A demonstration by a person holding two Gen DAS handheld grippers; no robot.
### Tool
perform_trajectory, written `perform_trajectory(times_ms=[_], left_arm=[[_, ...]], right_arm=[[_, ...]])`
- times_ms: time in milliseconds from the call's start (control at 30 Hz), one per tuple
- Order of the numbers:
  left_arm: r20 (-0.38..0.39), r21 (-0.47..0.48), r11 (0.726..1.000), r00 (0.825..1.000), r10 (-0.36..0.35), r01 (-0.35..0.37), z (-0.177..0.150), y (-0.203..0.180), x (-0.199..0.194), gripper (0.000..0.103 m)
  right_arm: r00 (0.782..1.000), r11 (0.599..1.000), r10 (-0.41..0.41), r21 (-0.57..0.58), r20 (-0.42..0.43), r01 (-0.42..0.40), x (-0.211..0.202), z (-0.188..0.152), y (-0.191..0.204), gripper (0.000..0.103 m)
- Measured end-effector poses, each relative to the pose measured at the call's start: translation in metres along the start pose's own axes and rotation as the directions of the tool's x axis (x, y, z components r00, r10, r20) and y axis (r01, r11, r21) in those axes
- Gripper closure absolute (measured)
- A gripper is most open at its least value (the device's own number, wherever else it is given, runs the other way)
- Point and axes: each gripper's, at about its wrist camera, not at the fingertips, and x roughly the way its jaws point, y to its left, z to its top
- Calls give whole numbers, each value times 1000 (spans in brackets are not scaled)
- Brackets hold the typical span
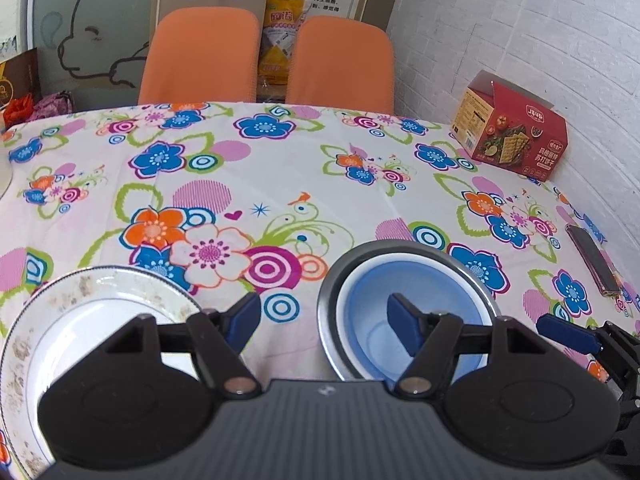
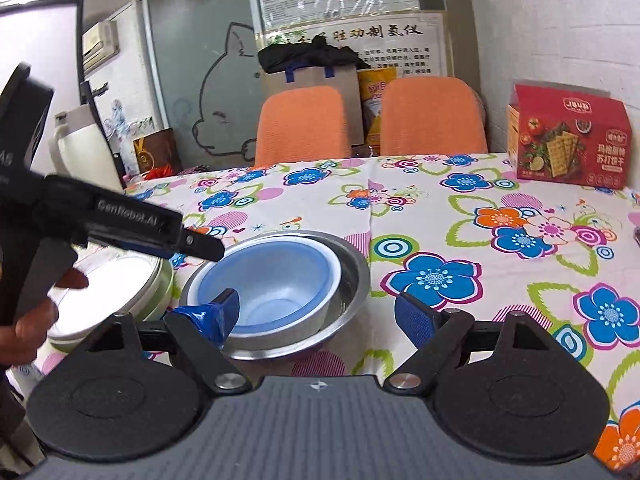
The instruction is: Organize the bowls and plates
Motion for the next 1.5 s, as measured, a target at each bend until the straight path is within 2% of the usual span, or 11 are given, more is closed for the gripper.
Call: perform_trajectory(times_ms=[233, 733, 900, 1000, 1200, 1300, 1333, 1367, 1500], left_arm=[[-19, 22, 1000, 1000, 13, -12, 2, -3, 8, 32], [-145, 116, 993, 988, 46, -29, 4, -10, 62, 32], [-143, 123, 992, 989, 36, -18, 5, -11, 66, 32], [-158, 130, 991, 987, 0, 21, 5, -13, 64, 32], [-167, 149, 988, 986, -25, 50, 3, -14, 62, 32], [-176, 132, 987, 982, -64, 88, 1, -10, 62, 44], [-175, 119, 988, 982, -76, 98, 1, -9, 62, 51], [-168, 120, 988, 983, -75, 96, 1, -8, 62, 63], [-167, 106, 990, 983, -76, 94, 2, -10, 62, 71]], right_arm=[[1000, 1000, -26, -6, -17, 26, 16, 9, -3, 31], [984, 998, -58, 28, -167, 63, 76, 3, -9, 30], [987, 998, -63, 19, -148, 67, 75, 1, -10, 29], [987, 996, -85, -22, -134, 83, 75, -3, -3, 28], [984, 997, -82, -15, -159, 81, 75, 0, -1, 28], [989, 999, -33, -23, -141, 30, 70, -2, 2, 32], [992, 1000, -10, -23, -123, 8, 68, -3, 3, 32], [994, 1000, 7, -10, -113, -9, 67, -4, 2, 34], [993, 998, 47, 44, -104, -43, 70, -5, 2, 39]])
